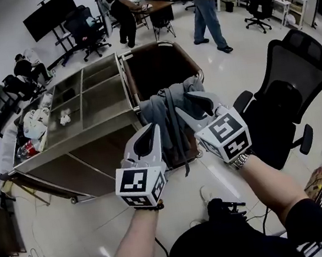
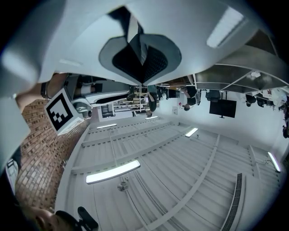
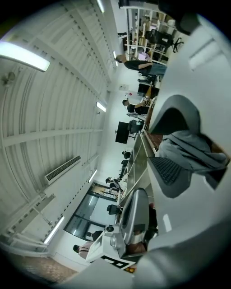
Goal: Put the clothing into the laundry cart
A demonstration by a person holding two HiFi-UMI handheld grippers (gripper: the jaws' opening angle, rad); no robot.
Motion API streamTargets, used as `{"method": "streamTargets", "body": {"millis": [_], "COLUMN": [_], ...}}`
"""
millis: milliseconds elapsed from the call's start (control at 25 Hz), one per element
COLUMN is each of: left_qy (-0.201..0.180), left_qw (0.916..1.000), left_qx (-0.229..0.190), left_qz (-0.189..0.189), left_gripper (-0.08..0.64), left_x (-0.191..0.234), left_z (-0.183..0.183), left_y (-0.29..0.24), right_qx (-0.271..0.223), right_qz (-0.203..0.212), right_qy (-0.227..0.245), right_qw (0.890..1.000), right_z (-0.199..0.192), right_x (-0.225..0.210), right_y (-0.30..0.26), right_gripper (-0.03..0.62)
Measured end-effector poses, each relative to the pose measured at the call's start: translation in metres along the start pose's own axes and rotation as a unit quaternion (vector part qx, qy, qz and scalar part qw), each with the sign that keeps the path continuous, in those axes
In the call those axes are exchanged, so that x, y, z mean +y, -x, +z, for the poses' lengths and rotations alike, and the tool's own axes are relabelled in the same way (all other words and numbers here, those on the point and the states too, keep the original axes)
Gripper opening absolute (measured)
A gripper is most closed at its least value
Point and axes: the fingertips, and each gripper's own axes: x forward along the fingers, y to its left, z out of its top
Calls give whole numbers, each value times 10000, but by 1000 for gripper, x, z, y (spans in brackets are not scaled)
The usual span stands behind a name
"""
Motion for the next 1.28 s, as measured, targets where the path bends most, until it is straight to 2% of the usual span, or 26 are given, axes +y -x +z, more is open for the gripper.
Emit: {"method": "streamTargets", "body": {"millis": [520,880,1280], "left_qy": [-19,-87,-47], "left_qw": [9997,9996,9997], "left_qx": [-103,-157,-123], "left_qz": [-234,-218,-226], "left_gripper": [2,2,2], "left_x": [-39,-56,-73], "left_z": [16,25,21], "left_y": [32,33,20], "right_qx": [-524,-723,-653], "right_qz": [-127,-242,-63], "right_qy": [-12,-12,-57], "right_qw": [9985,9971,9978], "right_z": [18,25,17], "right_x": [49,48,42], "right_y": [61,79,83], "right_gripper": [97,0,0]}}
